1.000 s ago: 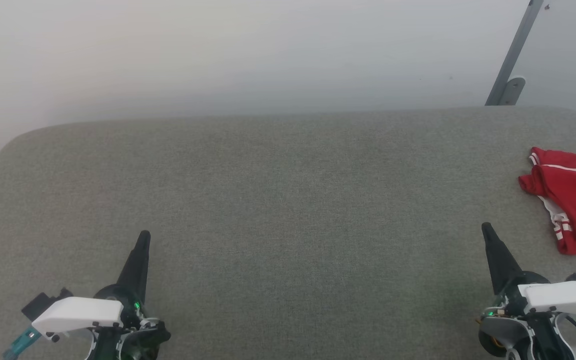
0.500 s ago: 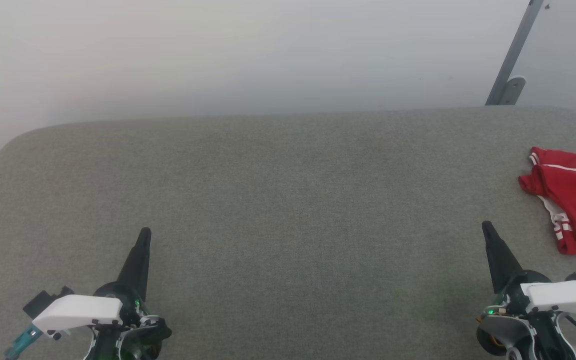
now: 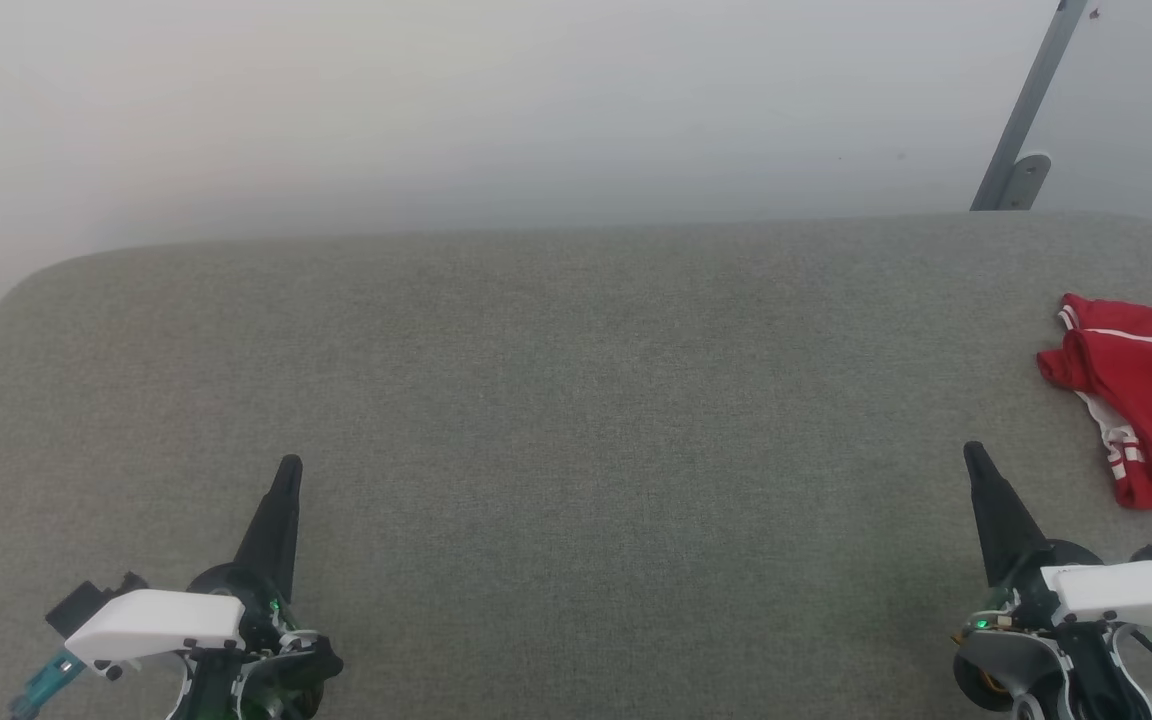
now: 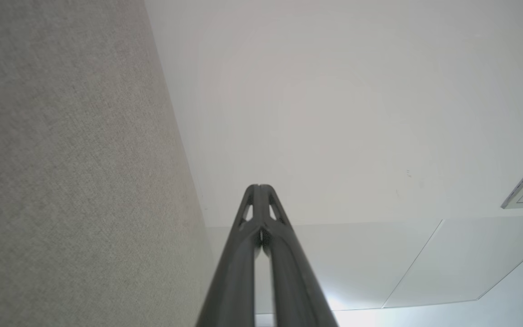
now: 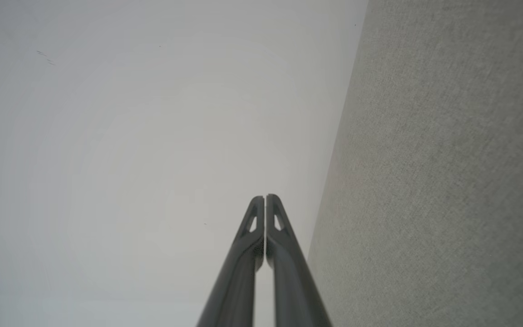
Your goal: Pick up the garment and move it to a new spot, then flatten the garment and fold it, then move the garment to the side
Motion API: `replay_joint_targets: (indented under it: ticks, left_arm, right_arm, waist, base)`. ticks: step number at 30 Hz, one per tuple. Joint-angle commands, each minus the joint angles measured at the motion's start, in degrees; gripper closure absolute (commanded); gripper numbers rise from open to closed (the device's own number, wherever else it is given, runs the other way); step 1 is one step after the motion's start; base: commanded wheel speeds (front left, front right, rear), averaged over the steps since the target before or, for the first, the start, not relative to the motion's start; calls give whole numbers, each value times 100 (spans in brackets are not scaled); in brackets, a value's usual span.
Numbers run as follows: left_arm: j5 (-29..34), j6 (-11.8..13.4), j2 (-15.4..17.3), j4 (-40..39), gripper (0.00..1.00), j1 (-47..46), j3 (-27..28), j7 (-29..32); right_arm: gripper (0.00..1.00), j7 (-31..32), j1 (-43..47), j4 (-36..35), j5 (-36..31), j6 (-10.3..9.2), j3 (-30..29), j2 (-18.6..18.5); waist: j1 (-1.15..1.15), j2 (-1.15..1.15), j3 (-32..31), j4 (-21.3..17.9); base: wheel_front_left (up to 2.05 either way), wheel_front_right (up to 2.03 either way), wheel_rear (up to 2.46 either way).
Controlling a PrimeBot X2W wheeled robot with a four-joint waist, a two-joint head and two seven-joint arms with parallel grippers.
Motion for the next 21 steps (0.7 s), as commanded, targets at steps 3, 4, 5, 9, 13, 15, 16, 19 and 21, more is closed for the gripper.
replay_joint_targets:
  ticks: [3,4,5,9,13,15,16,19,21]
  left_arm:
    - [-15,-16,-16,0,100,-65,19,21]
    - [-15,-16,-16,0,100,-65,18,21]
    - [-15,-16,-17,0,100,-65,19,21]
    - [-14,-16,-17,0,100,-66,20,21]
    - [-13,-16,-17,0,100,-66,20,18]
    - [-12,-16,-18,0,100,-66,21,18]
    - [-12,-16,-18,0,100,-66,20,19]
    - [-11,-16,-18,0,100,-66,21,19]
    - [-11,-16,-18,0,100,-66,22,20]
  right_arm:
    - [100,16,-32,-21,23,0,-5,18]
    - [100,16,-32,-21,23,0,-3,18]
    - [100,15,-32,-21,24,0,-5,18]
    - [100,15,-32,-21,24,0,-4,18]
    - [100,15,-32,-21,24,0,-3,18]
    - [100,15,-31,-21,24,0,-2,18]
    - [100,15,-31,-21,24,0,-2,18]
    - [100,15,-31,-21,25,0,-3,18]
    - [100,15,-31,-22,25,0,-2,18]
  waist:
    - [0,0,0,0]
    - [0,0,0,0]
    - [0,0,0,0]
    - [0,0,0,0]
    - [0,0,0,0]
    - [0,0,0,0]
    - [0,0,0,0]
    - [0,0,0,0]
    - [0,0,0,0]
  base:
    - [0,0,0]
    - [0,0,0]
    - [0,0,0]
    - [0,0,0]
    - [0,0,0]
    - [0,0,0]
    - [0,0,0]
    - [0,0,0]
    - [0,0,0]
